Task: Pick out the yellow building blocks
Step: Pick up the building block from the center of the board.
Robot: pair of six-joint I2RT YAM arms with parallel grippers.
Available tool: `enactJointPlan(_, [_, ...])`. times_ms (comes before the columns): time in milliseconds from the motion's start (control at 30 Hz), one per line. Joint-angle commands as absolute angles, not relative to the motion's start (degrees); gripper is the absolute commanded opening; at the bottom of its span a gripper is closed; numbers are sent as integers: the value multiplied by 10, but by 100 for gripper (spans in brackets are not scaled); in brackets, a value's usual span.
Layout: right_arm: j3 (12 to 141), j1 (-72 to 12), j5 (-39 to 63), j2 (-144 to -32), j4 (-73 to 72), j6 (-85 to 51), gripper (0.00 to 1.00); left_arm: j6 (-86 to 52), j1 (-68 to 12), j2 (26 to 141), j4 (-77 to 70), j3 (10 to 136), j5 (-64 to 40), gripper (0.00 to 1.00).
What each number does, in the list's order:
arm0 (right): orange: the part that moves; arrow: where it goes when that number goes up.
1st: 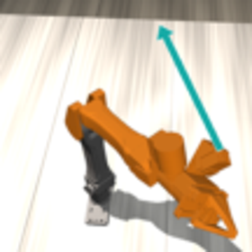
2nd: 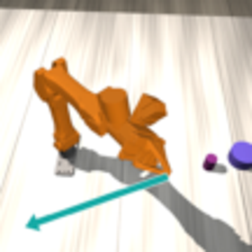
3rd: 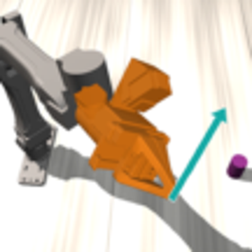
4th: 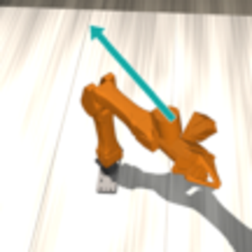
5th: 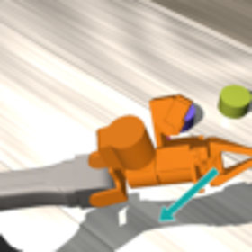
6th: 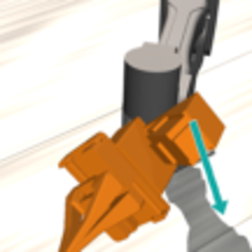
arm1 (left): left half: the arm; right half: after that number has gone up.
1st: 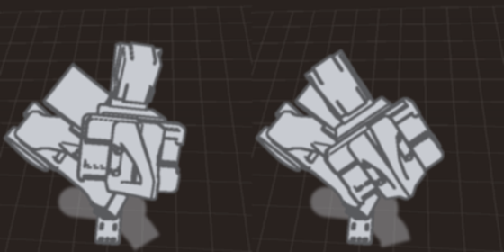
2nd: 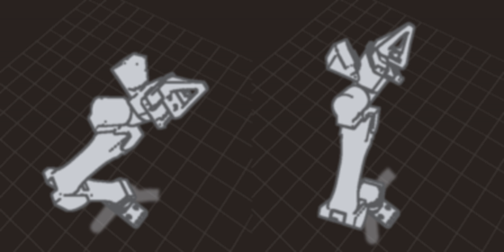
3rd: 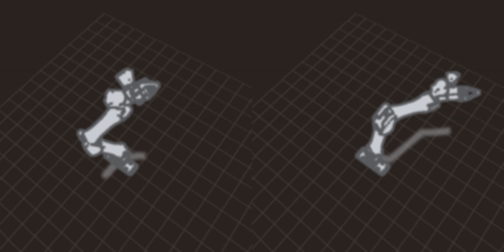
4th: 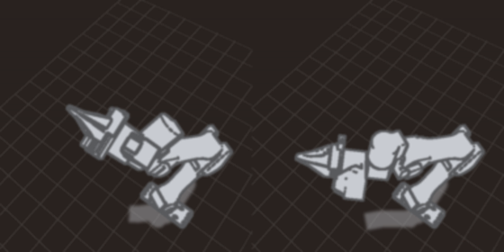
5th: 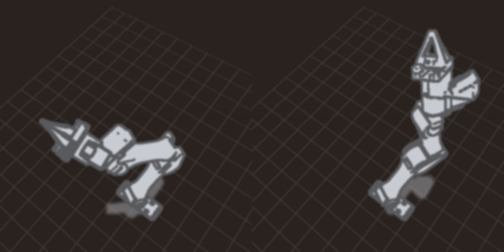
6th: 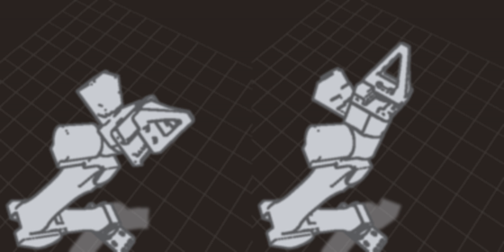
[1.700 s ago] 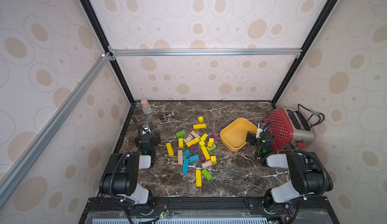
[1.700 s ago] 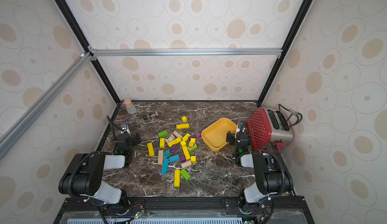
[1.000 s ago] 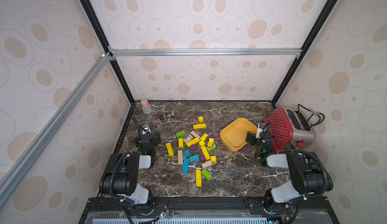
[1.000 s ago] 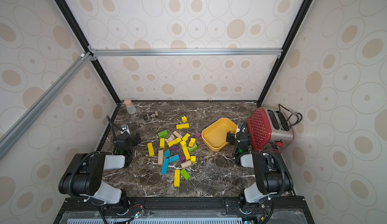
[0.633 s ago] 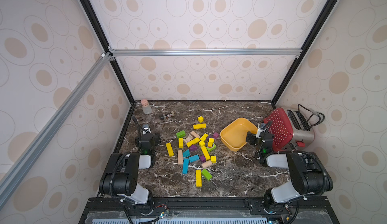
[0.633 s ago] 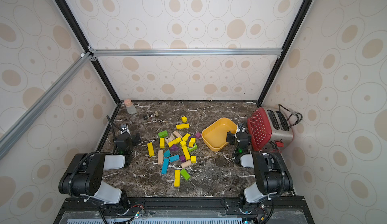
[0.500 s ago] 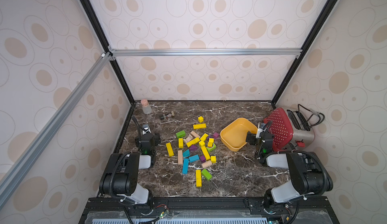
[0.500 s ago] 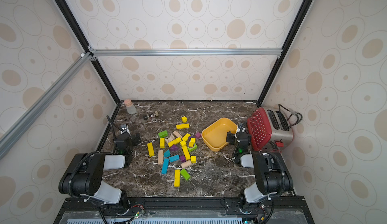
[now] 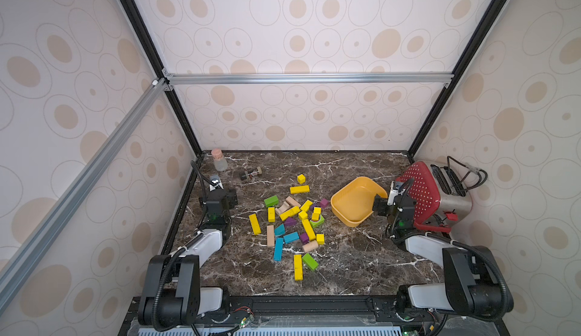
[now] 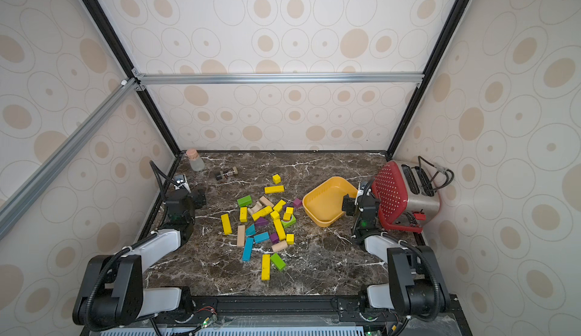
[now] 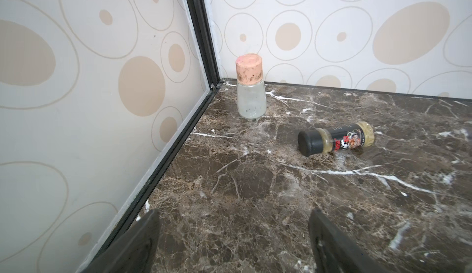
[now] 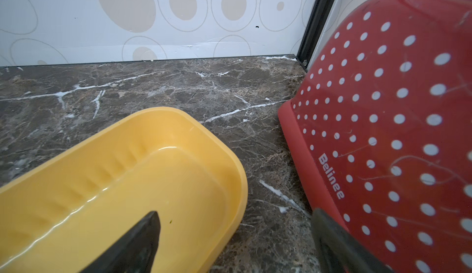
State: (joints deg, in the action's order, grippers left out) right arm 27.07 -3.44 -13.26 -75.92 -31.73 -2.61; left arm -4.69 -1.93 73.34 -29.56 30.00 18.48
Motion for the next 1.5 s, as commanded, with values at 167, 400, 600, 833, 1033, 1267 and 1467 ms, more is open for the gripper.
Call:
enactJointPlan(167, [405, -59, -60, -683, 15, -63, 89, -96, -56, 705, -204, 381, 115, 87])
enactJointPlan(400, [469, -76, 43, -680, 110, -120, 83, -93, -63, 699, -122, 459, 40, 84])
enactJointPlan(600, [583, -134, 75, -738, 213, -110, 82, -85, -77, 687, -43, 507, -43, 83])
enactJointPlan(833, [683, -198, 115, -810, 317, -108, 77, -94, -88, 671, 40, 559, -134, 80])
enactJointPlan(1033, [747, -256, 117, -876, 410, -84, 70, -78, -124, 660, 116, 572, -159, 79])
enactJointPlan(1267, [799, -291, 103, -934, 476, -63, 58, -52, -184, 653, 149, 549, -195, 79])
enactJointPlan(1467, [836, -304, 110, -972, 478, -79, 52, -38, -194, 647, 193, 537, -199, 79])
